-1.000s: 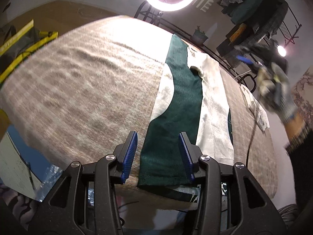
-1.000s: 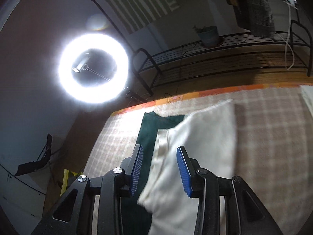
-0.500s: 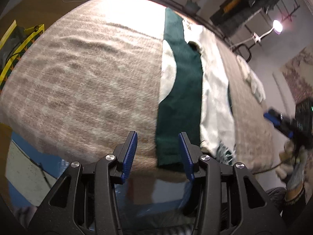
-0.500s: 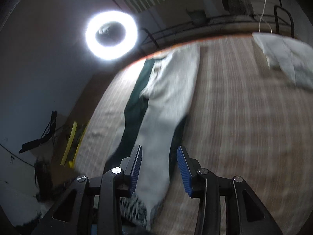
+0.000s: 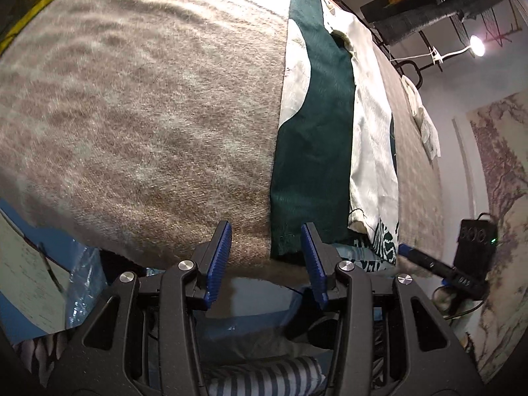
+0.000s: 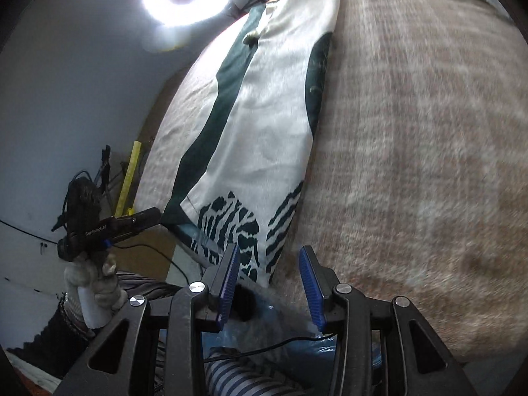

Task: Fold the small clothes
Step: 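Grasp the striped hem with the right tool while the left tool grasps the green hem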

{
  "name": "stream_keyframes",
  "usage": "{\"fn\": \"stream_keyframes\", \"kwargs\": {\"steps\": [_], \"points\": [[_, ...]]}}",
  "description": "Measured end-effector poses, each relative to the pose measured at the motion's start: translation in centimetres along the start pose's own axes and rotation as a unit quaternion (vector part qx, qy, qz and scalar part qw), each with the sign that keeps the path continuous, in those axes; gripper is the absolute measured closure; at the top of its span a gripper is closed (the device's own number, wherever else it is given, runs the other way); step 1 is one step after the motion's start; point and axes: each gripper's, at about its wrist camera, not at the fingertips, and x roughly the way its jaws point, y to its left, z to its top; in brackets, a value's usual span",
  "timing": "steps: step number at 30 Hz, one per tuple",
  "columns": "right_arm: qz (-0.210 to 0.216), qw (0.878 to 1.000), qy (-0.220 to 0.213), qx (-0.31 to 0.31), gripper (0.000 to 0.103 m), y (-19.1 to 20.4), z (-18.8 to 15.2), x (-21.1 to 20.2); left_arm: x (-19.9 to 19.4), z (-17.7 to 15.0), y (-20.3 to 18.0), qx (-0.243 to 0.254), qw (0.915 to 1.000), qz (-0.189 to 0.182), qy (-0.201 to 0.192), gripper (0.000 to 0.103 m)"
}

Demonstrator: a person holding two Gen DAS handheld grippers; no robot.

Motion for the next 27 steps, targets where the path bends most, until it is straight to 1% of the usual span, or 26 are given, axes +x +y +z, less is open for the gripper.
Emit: {"fn": "stream_keyframes", "kwargs": {"steps": [5, 6, 9, 10, 11, 12, 13, 14, 15, 17, 19, 22, 25, 27], "points": [[0.033, 0.999, 0.008, 0.014, 0.066, -0.5, -1.0, 0.7, 0.2, 0.2, 0.4, -0.016, 0.9996, -0.021, 0.006, 0.059], [0.039, 0.999, 0.008, 0.017, 0.069, -0.6, -1.0, 0.8, 0.3, 0.3, 0.3, -0.015, 0.9996, -0.023, 0.007, 0.059], [0.062, 0.998, 0.015, 0.028, 0.075, -0.8, -1.2, 1.1, 0.7, 0.2, 0.0, -0.014, 0.9990, -0.039, 0.018, 0.059], [0.069, 0.997, 0.017, 0.032, 0.076, -0.8, -1.3, 1.2, 0.9, 0.2, -0.2, -0.011, 0.9990, -0.040, 0.019, 0.059], [0.072, 0.997, 0.018, 0.033, 0.078, -0.9, -1.2, 1.4, 0.9, 0.3, -0.3, -0.007, 0.9991, -0.037, 0.018, 0.063], [0.073, 0.997, 0.019, 0.032, 0.082, -1.0, -1.2, 1.4, 1.0, 0.3, -0.5, -0.003, 0.9992, -0.036, 0.017, 0.070], [0.073, 0.997, 0.019, 0.031, 0.084, -1.1, -1.1, 1.5, 1.3, 0.5, -0.7, 0.000, 0.9990, -0.037, 0.024, 0.093], [0.076, 0.996, 0.020, 0.032, 0.090, -1.0, -1.1, 1.4, 1.6, 0.5, -0.7, -0.002, 0.9989, -0.037, 0.030, 0.100], [0.077, 0.996, 0.023, 0.033, 0.097, -1.0, -1.1, 1.6, 1.8, 0.5, -0.7, -0.002, 0.9990, -0.036, 0.029, 0.100], [0.071, 0.997, 0.026, 0.026, 0.103, -0.6, -1.1, 1.8, 1.5, 0.3, -1.1, 0.010, 0.9995, -0.025, 0.018, 0.102], [0.062, 0.998, 0.021, 0.009, 0.103, 0.1, -1.2, 1.6, 0.4, 0.2, -1.6, 0.024, 0.9995, -0.020, -0.005, 0.103], [0.069, 0.998, 0.001, -0.010, 0.103, 1.1, -1.3, 0.3, -0.7, 0.0, -1.8, 0.033, 0.9989, -0.018, -0.028, 0.103], [0.074, 0.997, -0.012, -0.014, 0.103, 1.2, -1.3, -0.6, 0.1, 0.1, -1.2, 0.023, 0.9996, -0.012, -0.013, 0.103], [0.061, 0.998, 0.000, -0.007, 0.103, 0.5, -1.4, 0.1, 0.6, 0.1, -1.0, 0.015, 0.9998, -0.014, -0.005, 0.103]]}}
